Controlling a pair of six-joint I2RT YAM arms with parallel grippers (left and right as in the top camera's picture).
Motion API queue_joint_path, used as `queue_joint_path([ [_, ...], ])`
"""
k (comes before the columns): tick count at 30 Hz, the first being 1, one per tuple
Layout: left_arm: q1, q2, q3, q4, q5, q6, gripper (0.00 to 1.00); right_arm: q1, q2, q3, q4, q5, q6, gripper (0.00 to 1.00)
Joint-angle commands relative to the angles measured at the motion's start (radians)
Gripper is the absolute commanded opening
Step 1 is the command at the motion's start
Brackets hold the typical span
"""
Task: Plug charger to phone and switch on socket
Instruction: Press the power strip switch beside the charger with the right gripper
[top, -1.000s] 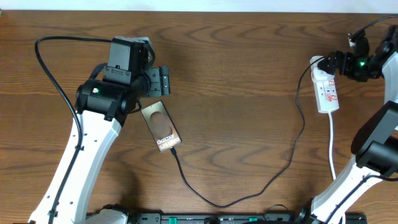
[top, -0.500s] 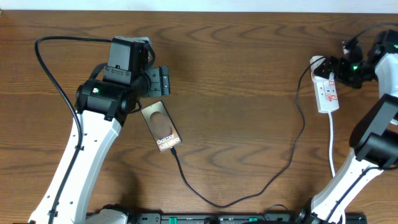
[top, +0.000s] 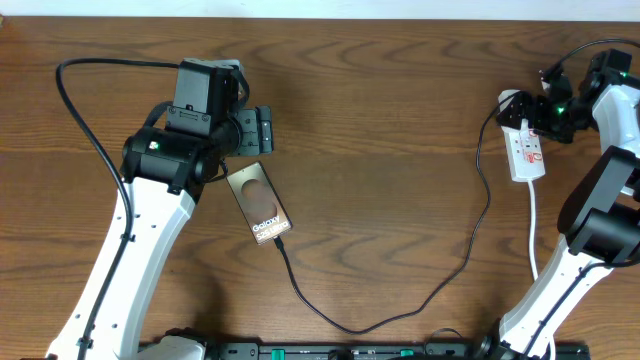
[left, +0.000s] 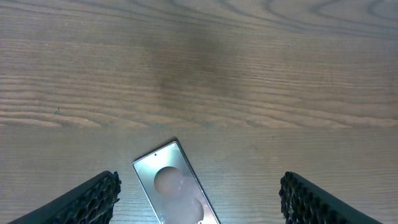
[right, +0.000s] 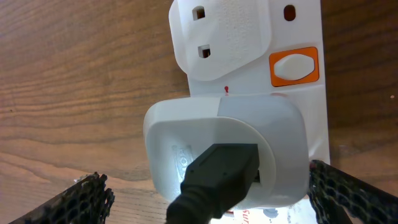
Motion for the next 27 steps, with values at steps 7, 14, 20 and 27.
queue_joint_path([
  [7, -0.002, 0.0, 0.01, 0.0, -0.006, 0.021, 0.84, 0.029, 0.018, -0.007, -0.034, -0.178, 0.034, 0.99],
  [14, -0.002, 0.0, 0.01, -0.008, -0.006, 0.021, 0.85, 0.029, 0.018, -0.007, -0.054, -0.222, 0.05, 0.99],
  [20, -0.002, 0.0, 0.01, -0.014, -0.006, 0.021, 0.84, 0.027, 0.018, -0.002, -0.063, -0.004, 0.105, 0.99],
  [27, -0.002, 0.0, 0.01, -0.006, -0.005, 0.005, 0.84, -0.014, 0.018, 0.057, -0.161, 0.076, 0.136, 0.99],
])
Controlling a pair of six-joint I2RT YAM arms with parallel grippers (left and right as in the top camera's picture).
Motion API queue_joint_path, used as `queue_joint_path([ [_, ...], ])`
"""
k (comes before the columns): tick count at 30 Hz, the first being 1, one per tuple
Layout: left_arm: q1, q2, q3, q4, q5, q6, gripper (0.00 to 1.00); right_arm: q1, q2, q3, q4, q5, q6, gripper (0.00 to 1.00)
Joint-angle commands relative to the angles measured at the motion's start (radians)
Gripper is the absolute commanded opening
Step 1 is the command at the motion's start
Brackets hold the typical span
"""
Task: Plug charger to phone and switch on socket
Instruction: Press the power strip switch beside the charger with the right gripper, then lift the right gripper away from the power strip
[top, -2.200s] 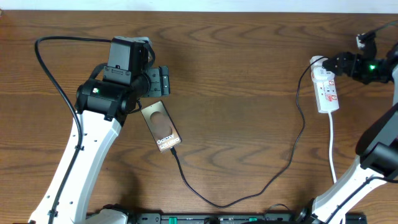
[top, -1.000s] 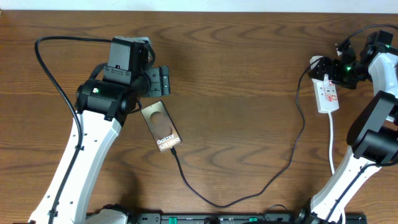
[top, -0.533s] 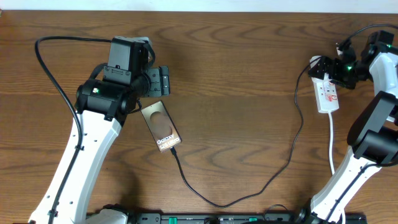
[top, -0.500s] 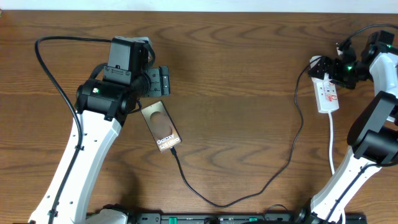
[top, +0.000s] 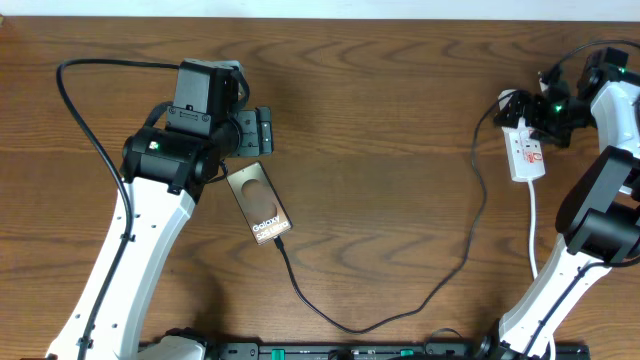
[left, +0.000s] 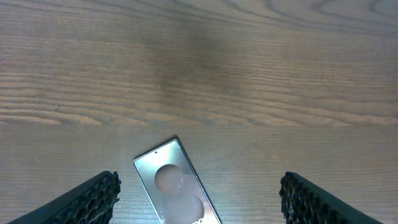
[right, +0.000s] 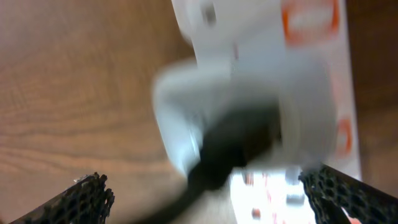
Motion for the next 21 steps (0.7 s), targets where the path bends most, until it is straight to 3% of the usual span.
queue_joint_path([
  [1, -0.002, 0.0, 0.01, 0.002, -0.005, 0.005, 0.84, -0.032, 0.018, 0.037, -0.056, 0.053, 0.044, 0.99],
  [12, -0.002, 0.0, 0.01, 0.001, -0.006, 0.006, 0.84, -0.073, 0.003, 0.208, -0.299, 0.2, 0.106, 0.99],
  [21, -0.002, 0.0, 0.01, 0.001, -0.006, 0.006, 0.85, -0.069, -0.21, 0.225, -0.308, 0.194, 0.121, 0.99],
])
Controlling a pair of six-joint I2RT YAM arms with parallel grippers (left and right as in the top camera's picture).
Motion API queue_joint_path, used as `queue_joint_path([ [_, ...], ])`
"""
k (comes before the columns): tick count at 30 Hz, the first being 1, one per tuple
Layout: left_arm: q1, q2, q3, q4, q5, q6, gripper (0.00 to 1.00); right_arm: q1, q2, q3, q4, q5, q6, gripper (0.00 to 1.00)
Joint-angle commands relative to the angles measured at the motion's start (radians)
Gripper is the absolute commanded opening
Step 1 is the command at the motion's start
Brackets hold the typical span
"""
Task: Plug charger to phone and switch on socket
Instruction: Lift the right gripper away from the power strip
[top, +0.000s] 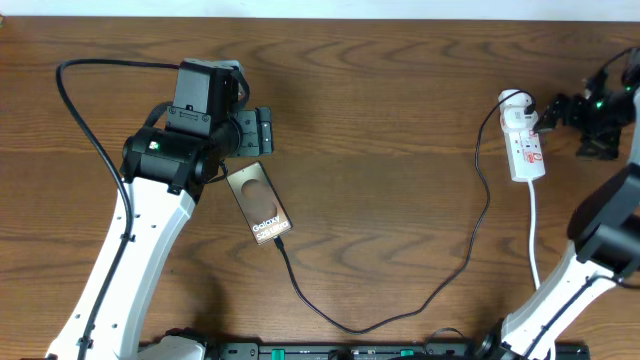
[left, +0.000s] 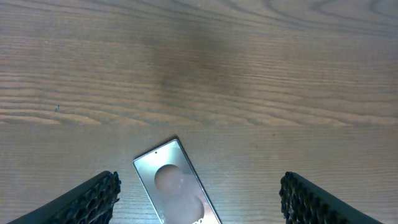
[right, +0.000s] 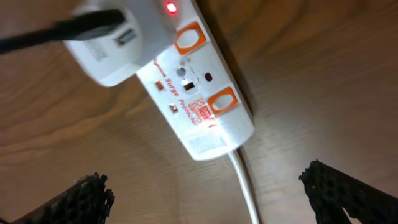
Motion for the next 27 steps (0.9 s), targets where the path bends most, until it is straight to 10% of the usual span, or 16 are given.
queue_joint_path([
  [1, -0.002, 0.0, 0.01, 0.001, -0.006, 0.006, 0.85, 0.017, -0.204, 0.025, 0.01, -0.02, 0.018, 0.99],
  [27, -0.002, 0.0, 0.01, 0.001, -0.006, 0.006, 0.85, 0.075, -0.617, 0.023, 0.061, -0.156, 0.017, 0.99],
])
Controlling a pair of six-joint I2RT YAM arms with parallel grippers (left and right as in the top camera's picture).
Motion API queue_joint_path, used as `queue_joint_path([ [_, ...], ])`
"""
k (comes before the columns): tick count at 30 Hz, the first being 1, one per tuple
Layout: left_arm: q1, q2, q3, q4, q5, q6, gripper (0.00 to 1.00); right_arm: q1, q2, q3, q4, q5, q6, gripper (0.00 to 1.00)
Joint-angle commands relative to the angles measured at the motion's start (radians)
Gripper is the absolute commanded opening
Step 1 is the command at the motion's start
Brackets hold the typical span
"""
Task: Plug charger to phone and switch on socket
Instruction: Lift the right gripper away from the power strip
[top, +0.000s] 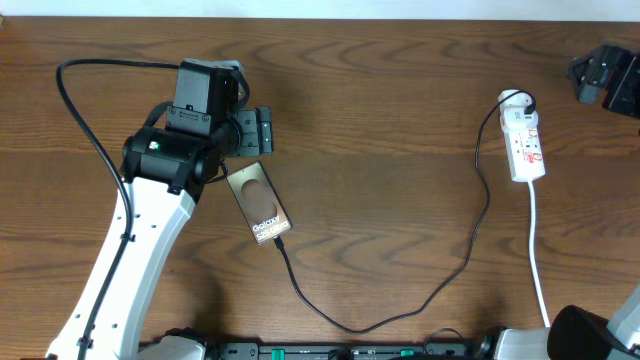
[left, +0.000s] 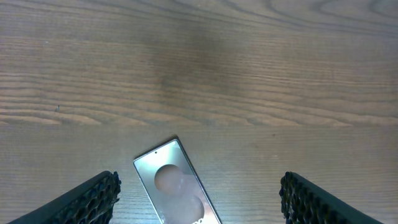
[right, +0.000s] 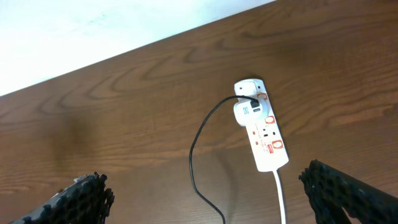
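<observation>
A silver phone (top: 259, 208) lies face down on the wooden table with a black cable (top: 400, 318) plugged into its lower end. The cable runs right to a white charger (top: 517, 118) seated in a white socket strip (top: 527, 150) with orange switches. My left gripper (left: 199, 202) hovers open over the phone (left: 177, 190), nothing between its fingers. My right gripper (right: 205, 199) is open, raised high above the table, looking down on the strip (right: 266, 137) and charger (right: 250, 112). In the overhead view only its dark body (top: 605, 75) shows at the top right corner.
The strip's white mains lead (top: 537, 260) runs down to the table's front edge. The left arm's black cable (top: 85, 110) loops over the back left. A white wall (right: 93, 25) lies beyond the table's far edge.
My right gripper has risen far above the socket strip and moved right, out toward the frame's corner. The left gripper, phone and cable have not moved.
My right gripper was close over the charger at the strip's top socket, then in blurred motion there. At 0.9 s ago it had pulled right and a red light showed on the strip. Now it hangs high above. The left gripper stayed open over the plugged-in phone throughout.
</observation>
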Motion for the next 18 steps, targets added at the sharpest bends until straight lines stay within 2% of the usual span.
queue_joint_path([
  [1, -0.002, 0.0, 0.01, 0.001, -0.006, 0.006, 0.84, 0.002, -0.012, 0.004, -0.002, -0.009, 0.013, 0.99],
  [11, -0.001, 0.0, 0.01, -0.008, -0.006, 0.006, 0.84, 0.002, -0.012, 0.004, -0.002, -0.009, 0.014, 0.99],
  [14, -0.001, -0.017, 0.006, -0.061, -0.025, 0.007, 0.85, 0.002, -0.012, 0.004, -0.002, -0.009, 0.013, 0.99],
  [18, -0.001, -0.071, -0.044, -0.043, -0.035, 0.006, 0.84, 0.002, -0.012, 0.004, -0.002, -0.009, 0.013, 0.99],
])
